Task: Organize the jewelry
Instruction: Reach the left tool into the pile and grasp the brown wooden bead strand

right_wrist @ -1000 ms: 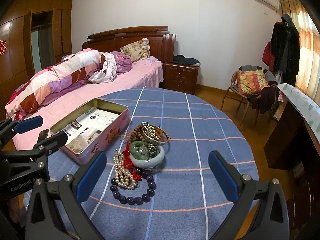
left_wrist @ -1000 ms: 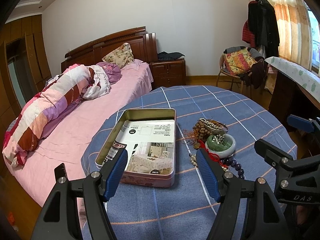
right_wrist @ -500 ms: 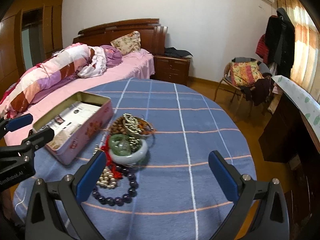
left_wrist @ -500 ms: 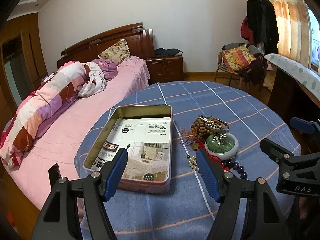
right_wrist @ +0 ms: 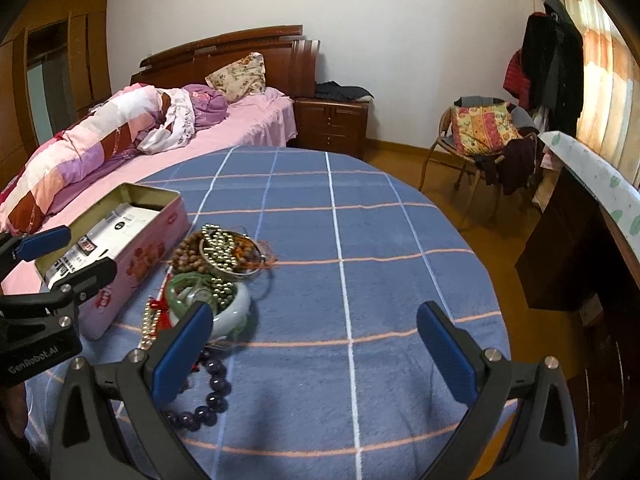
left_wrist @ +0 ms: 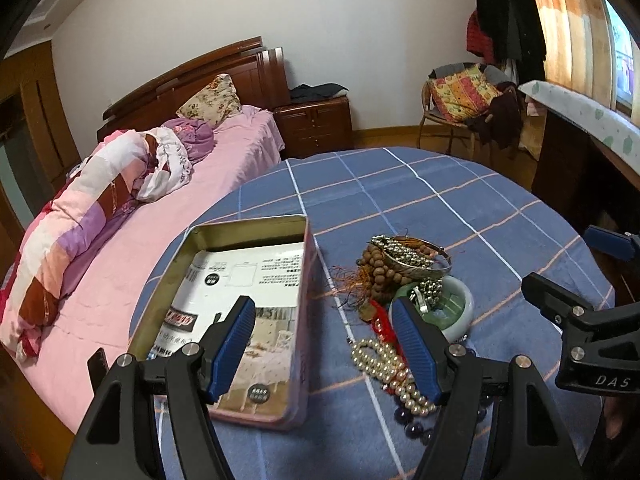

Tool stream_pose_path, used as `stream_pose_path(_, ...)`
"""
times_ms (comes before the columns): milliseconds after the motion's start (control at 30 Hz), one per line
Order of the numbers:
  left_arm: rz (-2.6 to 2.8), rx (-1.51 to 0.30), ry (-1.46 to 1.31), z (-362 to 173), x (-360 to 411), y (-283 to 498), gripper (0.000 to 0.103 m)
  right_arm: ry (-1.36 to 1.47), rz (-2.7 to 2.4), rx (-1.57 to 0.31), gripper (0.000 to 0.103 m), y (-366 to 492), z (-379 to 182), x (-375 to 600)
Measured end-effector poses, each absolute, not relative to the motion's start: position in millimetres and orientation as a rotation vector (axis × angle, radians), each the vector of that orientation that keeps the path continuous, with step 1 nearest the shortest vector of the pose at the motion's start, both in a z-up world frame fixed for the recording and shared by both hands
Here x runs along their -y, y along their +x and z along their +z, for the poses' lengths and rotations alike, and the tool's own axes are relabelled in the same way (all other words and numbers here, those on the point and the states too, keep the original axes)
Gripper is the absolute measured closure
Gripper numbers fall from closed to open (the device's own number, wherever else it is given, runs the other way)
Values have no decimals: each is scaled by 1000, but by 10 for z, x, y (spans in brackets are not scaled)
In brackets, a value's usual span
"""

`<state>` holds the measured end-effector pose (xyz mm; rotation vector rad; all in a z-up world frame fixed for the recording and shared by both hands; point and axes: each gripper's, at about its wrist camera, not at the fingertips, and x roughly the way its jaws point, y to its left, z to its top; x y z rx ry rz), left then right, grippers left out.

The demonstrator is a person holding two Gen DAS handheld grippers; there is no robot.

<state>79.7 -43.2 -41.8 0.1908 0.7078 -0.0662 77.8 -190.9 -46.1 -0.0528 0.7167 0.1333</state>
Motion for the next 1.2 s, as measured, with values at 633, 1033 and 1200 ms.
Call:
stream_pose_path(633,-105,-777,212,-656,714,1352,36,7,123,-725,0,1000,-533,2192)
stream_pose_path(1033,-180,-855,153,-828,738,1555,77,13,132,-730,0,1033,-590,2202)
stream_pose_path(1200,-221,-843,147,-802,730,1525,97,4,141,-735,0,1027,-610,2163)
